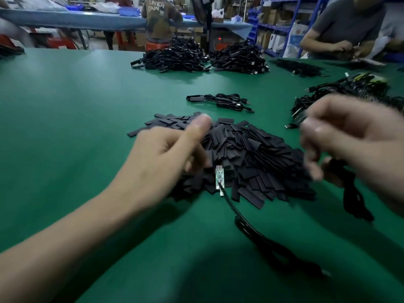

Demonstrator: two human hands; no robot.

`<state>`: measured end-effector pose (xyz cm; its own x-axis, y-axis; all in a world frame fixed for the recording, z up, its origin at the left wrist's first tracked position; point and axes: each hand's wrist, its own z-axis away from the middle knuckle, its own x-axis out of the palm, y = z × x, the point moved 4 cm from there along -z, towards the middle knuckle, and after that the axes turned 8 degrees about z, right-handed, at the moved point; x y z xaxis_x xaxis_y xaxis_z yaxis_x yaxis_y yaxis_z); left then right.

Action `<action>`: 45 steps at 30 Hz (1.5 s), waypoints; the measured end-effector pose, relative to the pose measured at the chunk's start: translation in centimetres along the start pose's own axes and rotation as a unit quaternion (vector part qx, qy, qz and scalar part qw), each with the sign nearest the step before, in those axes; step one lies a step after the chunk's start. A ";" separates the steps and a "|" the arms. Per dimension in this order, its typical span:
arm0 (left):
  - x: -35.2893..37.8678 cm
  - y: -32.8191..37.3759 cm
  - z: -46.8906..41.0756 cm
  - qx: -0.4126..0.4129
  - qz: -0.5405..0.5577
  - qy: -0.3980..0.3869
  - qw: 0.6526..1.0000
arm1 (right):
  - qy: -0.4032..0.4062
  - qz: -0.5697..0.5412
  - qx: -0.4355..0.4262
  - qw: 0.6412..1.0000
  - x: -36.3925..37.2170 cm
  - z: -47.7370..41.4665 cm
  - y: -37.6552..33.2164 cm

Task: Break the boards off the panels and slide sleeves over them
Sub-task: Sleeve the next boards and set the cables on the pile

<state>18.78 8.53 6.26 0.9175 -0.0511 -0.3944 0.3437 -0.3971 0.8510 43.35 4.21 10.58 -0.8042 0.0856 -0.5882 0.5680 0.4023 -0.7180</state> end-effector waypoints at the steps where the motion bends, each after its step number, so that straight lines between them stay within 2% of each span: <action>1: -0.7 -0.3 -0.6 -0.009 -0.037 0.009 0.999 | -0.035 0.016 0.011 0.999 1.3 0.2 0.3; 4: -2.5 -1.3 -2.2 -0.019 -0.200 -0.015 0.979 | -0.083 0.109 0.030 0.990 4.3 0.8 0.9; 6: -3.2 -1.7 -2.6 -0.016 -0.298 -0.071 0.952 | -0.126 0.171 0.024 0.977 5.9 1.5 0.9; 8: -3.3 -2.1 -2.6 -0.013 -0.351 -0.136 0.926 | -0.166 0.211 -0.014 0.963 7.4 2.3 0.4; 10: -3.1 -2.1 -2.4 0.011 -0.385 -0.158 0.909 | -0.198 0.238 -0.053 0.950 8.3 2.6 0.2; 13: -2.8 -1.9 -2.3 0.062 -0.413 -0.159 0.895 | -0.192 0.252 -0.077 0.945 8.7 2.9 0.3; 15: -2.8 -1.7 -2.3 0.081 -0.426 -0.162 0.886 | -0.190 0.239 -0.093 0.948 8.6 3.0 0.4; 20: -2.6 -1.2 -2.3 0.155 -0.458 -0.170 0.858 | -0.246 0.192 -0.150 0.938 8.7 3.3 0.1; 24: -2.2 -1.2 -2.0 0.206 -0.468 -0.193 0.837 | -0.276 0.154 -0.147 0.937 8.4 3.4 0.0; 28: -1.9 -1.1 -1.5 0.256 -0.433 -0.206 0.840 | -0.272 0.130 -0.126 0.945 8.0 3.4 0.1; 35: -1.8 -1.2 -1.7 0.297 -0.380 -0.205 0.851 | -0.233 0.092 -0.022 0.968 7.4 3.1 1.2; 42: -3.2 -1.6 -3.2 0.237 -0.285 -0.184 0.910 | -0.094 0.075 0.065 0.991 6.7 2.6 2.0; 45: -3.9 -0.7 -3.1 0.183 -0.226 -0.185 0.939 | -0.066 0.068 0.089 0.992 6.6 2.6 2.0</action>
<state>15.60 11.87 8.33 0.5381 -0.0893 -0.8381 0.5278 -0.7396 0.4177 39.64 3.21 4.28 -0.6955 0.0031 -0.7185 0.7003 0.2270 -0.6768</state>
